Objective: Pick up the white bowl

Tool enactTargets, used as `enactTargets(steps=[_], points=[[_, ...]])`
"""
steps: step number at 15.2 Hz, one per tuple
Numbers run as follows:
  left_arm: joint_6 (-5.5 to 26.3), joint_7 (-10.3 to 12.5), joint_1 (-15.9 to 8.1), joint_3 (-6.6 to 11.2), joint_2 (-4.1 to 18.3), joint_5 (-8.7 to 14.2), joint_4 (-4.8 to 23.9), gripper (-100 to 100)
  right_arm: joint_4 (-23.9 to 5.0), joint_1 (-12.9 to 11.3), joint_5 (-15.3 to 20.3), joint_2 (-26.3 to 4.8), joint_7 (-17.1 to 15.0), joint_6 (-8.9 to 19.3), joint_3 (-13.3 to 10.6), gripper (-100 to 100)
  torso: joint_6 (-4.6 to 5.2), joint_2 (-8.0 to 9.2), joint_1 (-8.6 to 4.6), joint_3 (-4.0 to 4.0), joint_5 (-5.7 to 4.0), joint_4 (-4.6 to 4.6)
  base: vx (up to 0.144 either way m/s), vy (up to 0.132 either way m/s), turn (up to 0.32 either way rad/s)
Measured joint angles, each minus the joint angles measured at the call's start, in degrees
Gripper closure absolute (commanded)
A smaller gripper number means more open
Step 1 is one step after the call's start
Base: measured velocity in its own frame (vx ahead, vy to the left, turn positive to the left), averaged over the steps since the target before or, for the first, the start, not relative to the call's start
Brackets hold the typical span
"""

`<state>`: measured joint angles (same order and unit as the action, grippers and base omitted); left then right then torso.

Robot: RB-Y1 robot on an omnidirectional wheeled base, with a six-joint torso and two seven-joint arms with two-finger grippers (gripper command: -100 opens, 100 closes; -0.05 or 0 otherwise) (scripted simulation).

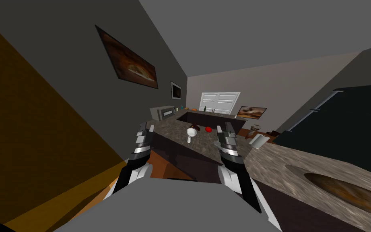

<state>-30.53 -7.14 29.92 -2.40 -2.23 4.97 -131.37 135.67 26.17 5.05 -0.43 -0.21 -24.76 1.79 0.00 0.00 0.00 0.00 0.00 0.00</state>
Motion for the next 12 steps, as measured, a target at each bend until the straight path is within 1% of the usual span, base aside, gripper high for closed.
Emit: enactTargets(steps=[1,5,7,9,12], points=[[0.0,0.0,0.0,0.0,0.0,0.0,0.0,0,-0.3,0.04,0.09,-0.61,0.04,-0.14,-0.02,-100,0.0,0.0,0.01,0.0,0.0,0.0,-0.003,0.023,0.036],[0.0,0.0,0.0,-0.01,0.0,0.0,0.0,0,-2.1,-0.32,1.15,-5.24,0.65,-0.1,-0.22,-100,-0.01,0.01,0.15,0.01,0.03,0.0,-0.006,0.046,0.038],[0.0,0.0,0.0,-0.01,-0.01,0.0,0.0,0,-4.09,-1.13,2.02,-7.7,1.21,-0.11,-0.46,-100,-0.01,0.01,0.22,0.0,0.05,0.0,-0.003,0.06,0.044],[0.0,0.0,0.0,-0.01,-0.01,0.0,0.0,0,-5.19,-0.56,2.66,-10.2,1.56,-0.7,-0.62,-100,-0.01,0.0,0.21,0.0,0.05,0.0,0.0,0.052,0.042],[0.0,0.0,0.0,-0.01,-0.01,0.0,0.0,0,-7.66,-0.83,4.02,-13.81,2.44,-1.13,-1.17,-100,-0.01,0.01,0.22,0.0,0.05,0.0,-0.006,0.055,0.045]])
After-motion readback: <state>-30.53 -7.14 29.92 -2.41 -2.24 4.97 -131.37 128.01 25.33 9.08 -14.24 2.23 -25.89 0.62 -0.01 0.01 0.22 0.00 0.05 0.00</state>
